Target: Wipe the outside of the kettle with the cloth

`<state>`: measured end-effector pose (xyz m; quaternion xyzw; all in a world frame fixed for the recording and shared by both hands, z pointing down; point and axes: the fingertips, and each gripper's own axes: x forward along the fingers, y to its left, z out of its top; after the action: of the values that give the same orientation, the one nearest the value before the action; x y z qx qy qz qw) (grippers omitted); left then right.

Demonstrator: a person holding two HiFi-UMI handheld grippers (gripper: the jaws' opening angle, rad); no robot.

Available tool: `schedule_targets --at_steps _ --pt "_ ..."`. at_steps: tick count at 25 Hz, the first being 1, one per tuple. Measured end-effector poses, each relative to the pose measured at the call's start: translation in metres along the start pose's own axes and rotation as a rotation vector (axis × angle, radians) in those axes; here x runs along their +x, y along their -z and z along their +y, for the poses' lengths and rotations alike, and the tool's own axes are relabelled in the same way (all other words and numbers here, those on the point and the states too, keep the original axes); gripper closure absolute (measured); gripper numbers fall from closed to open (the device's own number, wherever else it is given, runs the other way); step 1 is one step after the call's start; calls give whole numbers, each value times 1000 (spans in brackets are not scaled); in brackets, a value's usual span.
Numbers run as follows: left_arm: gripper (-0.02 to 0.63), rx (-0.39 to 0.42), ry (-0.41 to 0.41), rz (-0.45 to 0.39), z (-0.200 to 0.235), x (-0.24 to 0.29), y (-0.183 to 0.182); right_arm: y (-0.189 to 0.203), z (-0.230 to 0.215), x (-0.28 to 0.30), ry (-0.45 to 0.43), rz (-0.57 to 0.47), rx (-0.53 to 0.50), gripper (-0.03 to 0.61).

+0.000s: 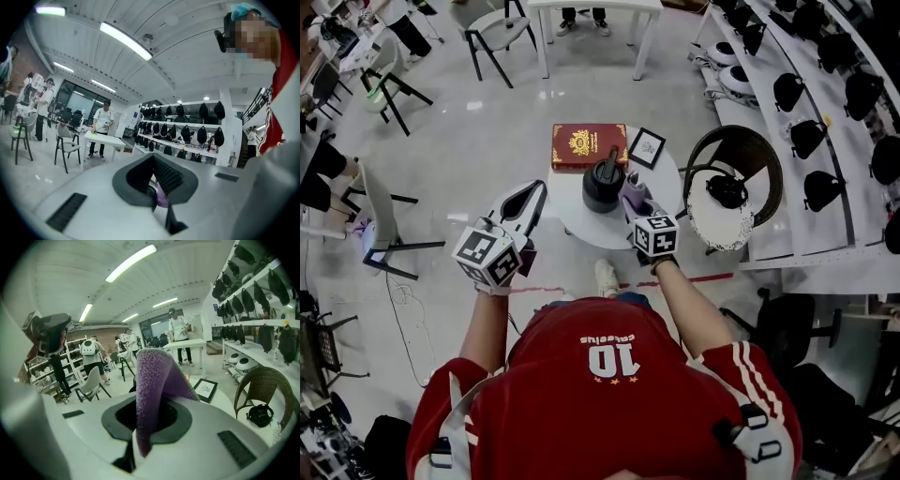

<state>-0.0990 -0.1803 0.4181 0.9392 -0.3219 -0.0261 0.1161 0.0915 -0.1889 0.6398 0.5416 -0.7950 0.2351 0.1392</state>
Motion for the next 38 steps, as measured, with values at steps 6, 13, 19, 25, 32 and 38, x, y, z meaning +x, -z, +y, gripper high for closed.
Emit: schedule_targets --at_steps 6,13,19,25,32,38 --pt "607 -7 7 -3 2 -24 4 2 19 -2 14 -11 9 534" --pt "607 -14 6 -5 6 -53 12 3 45 1 13 -19 -13 534" --pt "607 -25 -17 -15 14 -75 13 5 65 7 -2 -21 -21 534" --pt "607 -19 -46 -33 28 -91 6 -3 81 20 -28 -25 -32 534" --pt "607 -26 -75 -48 44 -103 1 -23 95 35 -53 -40 -53 534" --pt "607 -32 -91 -49 53 -114 1 -42 104 35 -59 -74 -62 534"
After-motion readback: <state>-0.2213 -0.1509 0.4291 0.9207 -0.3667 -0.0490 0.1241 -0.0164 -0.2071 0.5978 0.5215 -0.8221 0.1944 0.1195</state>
